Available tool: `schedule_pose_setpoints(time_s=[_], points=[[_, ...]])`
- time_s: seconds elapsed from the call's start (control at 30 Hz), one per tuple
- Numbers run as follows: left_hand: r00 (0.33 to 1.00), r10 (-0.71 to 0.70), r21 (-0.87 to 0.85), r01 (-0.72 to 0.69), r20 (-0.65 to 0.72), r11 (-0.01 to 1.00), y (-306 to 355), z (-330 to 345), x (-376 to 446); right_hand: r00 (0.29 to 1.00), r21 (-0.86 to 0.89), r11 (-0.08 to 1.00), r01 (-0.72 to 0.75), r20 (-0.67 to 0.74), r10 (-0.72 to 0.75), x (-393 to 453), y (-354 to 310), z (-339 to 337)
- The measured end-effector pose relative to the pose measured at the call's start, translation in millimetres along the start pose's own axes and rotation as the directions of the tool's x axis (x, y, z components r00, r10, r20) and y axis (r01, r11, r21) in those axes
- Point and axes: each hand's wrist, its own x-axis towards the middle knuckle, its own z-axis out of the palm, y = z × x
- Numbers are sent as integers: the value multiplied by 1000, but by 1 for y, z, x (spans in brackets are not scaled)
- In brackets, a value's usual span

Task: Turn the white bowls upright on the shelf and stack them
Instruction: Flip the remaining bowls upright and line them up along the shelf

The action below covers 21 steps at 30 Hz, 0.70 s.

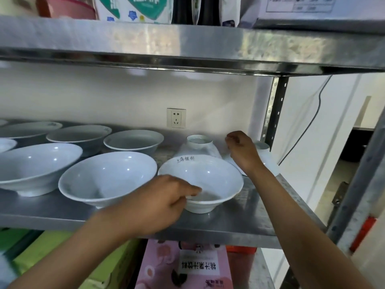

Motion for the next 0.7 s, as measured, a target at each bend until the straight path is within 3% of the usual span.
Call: schedule_pose_setpoints(time_s=[0.13, 0.23, 0.37, 0.5, 0.7], points=[[993, -100, -41, 98, -55, 994, -24, -37, 28, 997, -59, 998, 18, 82, -13, 15, 0, 3], [976, -191, 26, 195, -106, 980, -45, -53, 56, 981, -100, 995, -16, 189, 35, 33, -4, 10], [958, -285, 28, 286, -44, 958, -78, -46, 82, 954, -71, 994, -77, 284, 94, 44, -3, 29], [953, -303, 23, 303, -13, 953, -100, -32, 94, 908, -147, 988, -57, 403, 113, 48, 3, 39], [966, -255, -75, 251, -36, 965, -101, -27, 101, 906, -352, 933, 79, 415, 80, 61, 16, 50]])
